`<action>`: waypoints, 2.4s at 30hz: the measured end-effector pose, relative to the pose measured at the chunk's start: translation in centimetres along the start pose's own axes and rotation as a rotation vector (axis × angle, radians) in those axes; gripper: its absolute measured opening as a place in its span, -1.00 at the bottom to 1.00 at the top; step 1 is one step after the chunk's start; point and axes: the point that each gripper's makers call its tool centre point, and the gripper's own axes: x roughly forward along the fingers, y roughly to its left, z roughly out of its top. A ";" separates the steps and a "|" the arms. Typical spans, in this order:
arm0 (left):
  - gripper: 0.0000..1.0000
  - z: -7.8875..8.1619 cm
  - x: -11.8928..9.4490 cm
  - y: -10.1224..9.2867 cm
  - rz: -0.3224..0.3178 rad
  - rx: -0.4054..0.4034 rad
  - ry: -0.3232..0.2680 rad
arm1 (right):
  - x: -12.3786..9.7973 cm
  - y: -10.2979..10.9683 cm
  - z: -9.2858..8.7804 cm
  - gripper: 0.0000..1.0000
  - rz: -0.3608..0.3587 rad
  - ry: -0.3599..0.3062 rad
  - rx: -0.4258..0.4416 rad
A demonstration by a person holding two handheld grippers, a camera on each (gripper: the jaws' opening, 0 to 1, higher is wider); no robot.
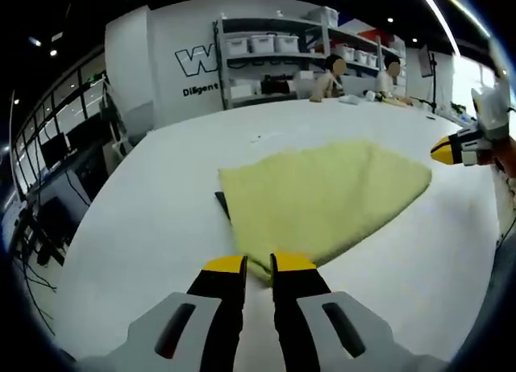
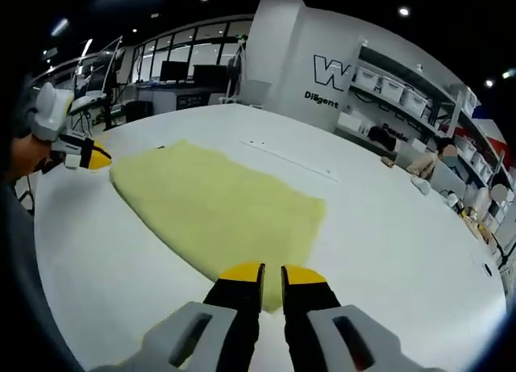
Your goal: Fold the garment on the visible template until the final outline fits inside the template.
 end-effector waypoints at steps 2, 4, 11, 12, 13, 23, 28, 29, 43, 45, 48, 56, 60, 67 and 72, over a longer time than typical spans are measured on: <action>-0.84 -0.6 0.0 0.1 0.004 -0.001 0.013 | -0.1 0.1 -0.6 -0.93 0.004 0.015 0.001; -0.84 -1.2 0.1 0.2 0.005 -0.007 0.029 | -0.1 0.1 -1.4 -0.93 0.007 0.032 0.007; -0.85 -1.2 0.8 0.0 -0.009 -0.093 0.036 | -0.1 -0.4 -2.9 -0.92 0.006 0.066 0.036; -0.85 -1.2 0.8 0.0 -0.009 -0.090 0.036 | -0.1 -0.4 -3.0 -0.92 0.007 0.068 0.038; -0.86 -1.2 0.9 0.0 -0.009 -0.090 0.036 | -0.1 -0.4 -3.0 -0.92 0.008 0.068 0.038; -1.00 -1.1 1.3 0.1 -0.013 -0.072 0.034 | -0.2 -1.3 -4.6 -0.91 0.012 0.092 0.073; -1.00 -1.1 1.4 0.1 -0.017 -0.069 0.037 | 0.6 -1.9 -5.0 -0.91 0.013 0.101 0.098; -1.00 -1.2 1.4 0.1 -0.017 -0.068 0.038 | 0.8 -2.0 -5.1 -0.91 0.016 0.101 0.099; -1.00 -1.3 1.7 0.2 -0.023 -0.072 0.046 | 2.1 -0.5 -4.0 -0.96 0.146 0.060 0.142; -1.00 -1.3 1.7 0.2 -0.023 -0.073 0.046 | 1.9 -0.4 -3.8 -0.96 0.146 0.050 0.135; -1.00 -1.3 1.7 0.3 -0.025 -0.073 0.047 | 2.0 -0.3 -3.5 -0.96 0.150 0.039 0.121; -1.00 -1.2 1.8 0.3 -0.025 -0.070 0.048 | 2.4 -0.2 -3.3 -1.00 0.149 0.046 0.109; -1.00 -1.1 1.5 0.4 -0.036 -0.046 0.059 | 2.1 -0.6 -3.2 -1.00 0.140 0.051 0.088; -1.00 -0.2 0.8 1.0 -0.074 0.050 0.053 | 2.0 -1.0 -3.3 -1.00 0.121 0.063 0.066; -1.00 0.3 0.3 2.0 -0.094 0.116 0.042 | 1.9 -1.2 -3.4 -1.00 0.108 0.074 0.052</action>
